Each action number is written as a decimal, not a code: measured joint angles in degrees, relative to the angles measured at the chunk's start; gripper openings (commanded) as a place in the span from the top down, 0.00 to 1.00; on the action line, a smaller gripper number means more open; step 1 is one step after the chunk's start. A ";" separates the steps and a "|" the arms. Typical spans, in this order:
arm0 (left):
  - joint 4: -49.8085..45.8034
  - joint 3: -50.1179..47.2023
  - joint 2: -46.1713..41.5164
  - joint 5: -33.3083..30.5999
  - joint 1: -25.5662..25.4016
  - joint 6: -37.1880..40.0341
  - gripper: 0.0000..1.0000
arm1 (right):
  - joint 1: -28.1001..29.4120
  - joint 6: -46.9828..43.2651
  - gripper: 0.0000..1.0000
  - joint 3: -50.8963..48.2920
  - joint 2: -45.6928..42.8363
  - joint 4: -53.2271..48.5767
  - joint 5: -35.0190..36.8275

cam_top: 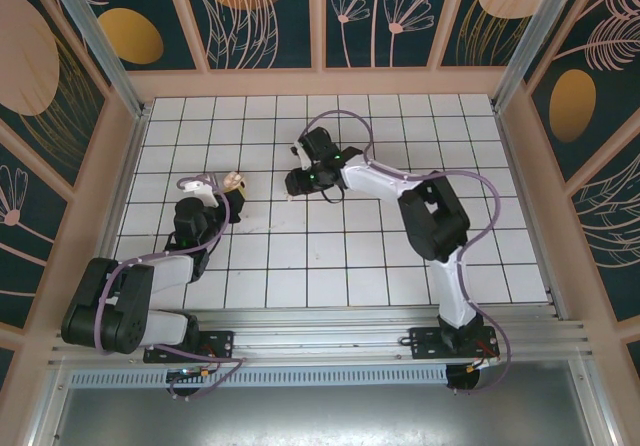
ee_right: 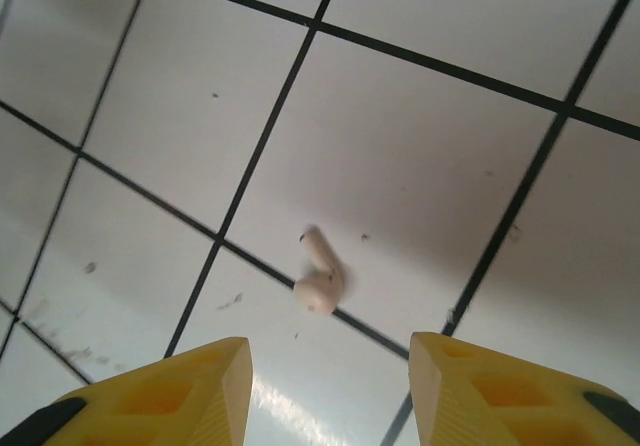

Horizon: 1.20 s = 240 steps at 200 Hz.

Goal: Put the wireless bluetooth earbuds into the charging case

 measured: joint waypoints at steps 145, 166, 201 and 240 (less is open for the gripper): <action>-1.33 0.00 -0.70 -0.44 0.20 -0.57 0.90 | 2.97 -5.03 0.63 12.52 11.87 -7.96 5.20; -1.38 0.00 -0.70 -0.44 0.20 -0.57 0.90 | 2.95 -5.05 0.63 12.52 11.91 -7.96 5.25; -1.53 0.00 -0.70 -0.50 0.20 -0.55 0.90 | 2.97 -5.07 0.66 12.50 11.96 -8.02 5.64; -2.12 0.00 -0.76 -1.09 0.20 -0.52 0.90 | 3.08 -5.51 0.73 12.48 11.96 -8.24 6.58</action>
